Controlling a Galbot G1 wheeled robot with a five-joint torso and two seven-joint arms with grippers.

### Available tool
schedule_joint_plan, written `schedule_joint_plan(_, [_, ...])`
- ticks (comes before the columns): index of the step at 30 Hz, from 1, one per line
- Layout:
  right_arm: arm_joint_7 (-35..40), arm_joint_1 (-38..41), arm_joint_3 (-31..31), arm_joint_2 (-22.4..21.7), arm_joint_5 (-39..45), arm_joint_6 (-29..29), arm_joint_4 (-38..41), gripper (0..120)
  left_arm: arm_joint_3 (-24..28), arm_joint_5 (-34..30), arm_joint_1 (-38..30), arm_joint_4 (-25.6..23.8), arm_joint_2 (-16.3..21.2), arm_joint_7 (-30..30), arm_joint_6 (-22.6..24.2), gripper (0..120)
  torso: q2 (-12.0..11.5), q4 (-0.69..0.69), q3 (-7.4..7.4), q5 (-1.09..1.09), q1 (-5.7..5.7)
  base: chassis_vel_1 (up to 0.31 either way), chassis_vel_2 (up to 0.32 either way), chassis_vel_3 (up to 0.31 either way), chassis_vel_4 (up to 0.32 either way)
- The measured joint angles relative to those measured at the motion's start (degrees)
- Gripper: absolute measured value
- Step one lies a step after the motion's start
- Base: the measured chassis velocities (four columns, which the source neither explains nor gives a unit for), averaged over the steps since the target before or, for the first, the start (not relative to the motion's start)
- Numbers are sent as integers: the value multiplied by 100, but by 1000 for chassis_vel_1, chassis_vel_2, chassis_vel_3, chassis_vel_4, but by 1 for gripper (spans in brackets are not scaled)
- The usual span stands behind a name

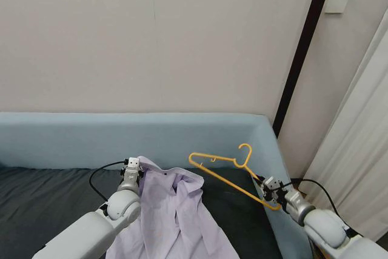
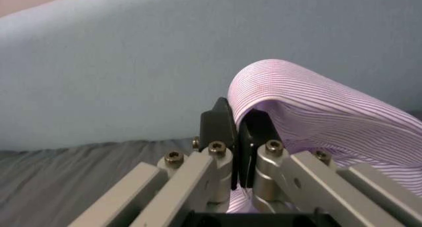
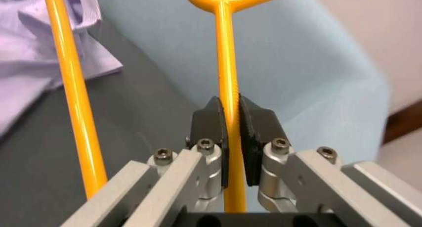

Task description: Pick up the clothes from the sofa and hang them on the clothes hanger.

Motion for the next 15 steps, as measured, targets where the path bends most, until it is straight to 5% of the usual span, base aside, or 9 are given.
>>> schedule_joint_plan(7, [480,-359,-36,335,-1542,353,296,5,119,-582,-11,-599,258,-347,343,0,0,2,0,0,0,0,0,0,0])
schedule_joint_plan(15, [565,-513,-541,845,-1790,173,561,5,690,-994,-463,-939,459,-628,632,0,0,-2,0,-1,0,0,0,0,0])
